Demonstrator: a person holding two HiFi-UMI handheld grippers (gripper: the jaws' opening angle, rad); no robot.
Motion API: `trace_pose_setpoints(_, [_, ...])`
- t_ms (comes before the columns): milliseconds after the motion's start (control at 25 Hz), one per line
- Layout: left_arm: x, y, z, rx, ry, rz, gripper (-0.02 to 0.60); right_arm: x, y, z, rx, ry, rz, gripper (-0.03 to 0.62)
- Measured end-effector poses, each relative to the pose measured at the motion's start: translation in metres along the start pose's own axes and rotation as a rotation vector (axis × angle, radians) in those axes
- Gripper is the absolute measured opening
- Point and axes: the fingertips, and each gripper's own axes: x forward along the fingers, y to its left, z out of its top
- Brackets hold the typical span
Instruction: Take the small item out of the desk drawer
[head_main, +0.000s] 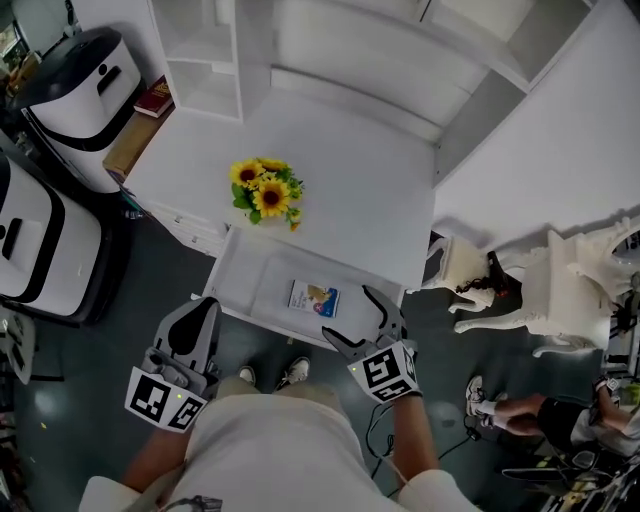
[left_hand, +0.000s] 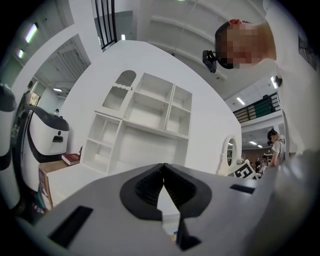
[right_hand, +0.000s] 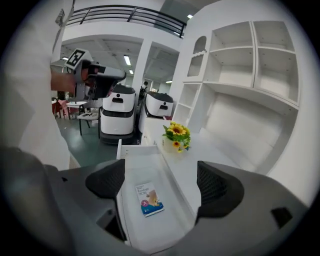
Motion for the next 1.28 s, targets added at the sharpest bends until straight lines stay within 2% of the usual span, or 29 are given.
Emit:
trace_pose_setpoints(200, [-0.006,-0.001,-0.005,0.011,0.03,0.054,0.015,0.042,0.009,-0.038,-0.045,0.073,0.12,0.445])
trace_pose_setpoints(400, [-0.02,0.004,-0.019,-0.001,0.069,0.128,0.017,0.083,0.022,-0.062,-0.048,0.08,0.238,0.445])
trace_pose_setpoints(600, [-0.032,0.004,-0.038,-0.033,0.102,0.194,0.015,0.127,0.044,-0.105,-0.118,0.174,0.358,0.445])
trace_pose_setpoints(720, [-0.037,0.007,-0.048,-0.05,0.115,0.219,0.015,0.154,0.052,-0.135,-0.133,0.238,0.396,0.448])
trace_pose_setpoints(920, [-0.045,0.015,-0.061,-0.062,0.131,0.261,0.015,0.184,0.064,-0.171,-0.121,0.329,0.463,0.504])
trace_pose_setpoints(1280, [-0.075,0.03,-0.071,-0.068,0.169,0.351,0.016,0.222,0.073,-0.21,-0.235,0.471,0.539,0.514])
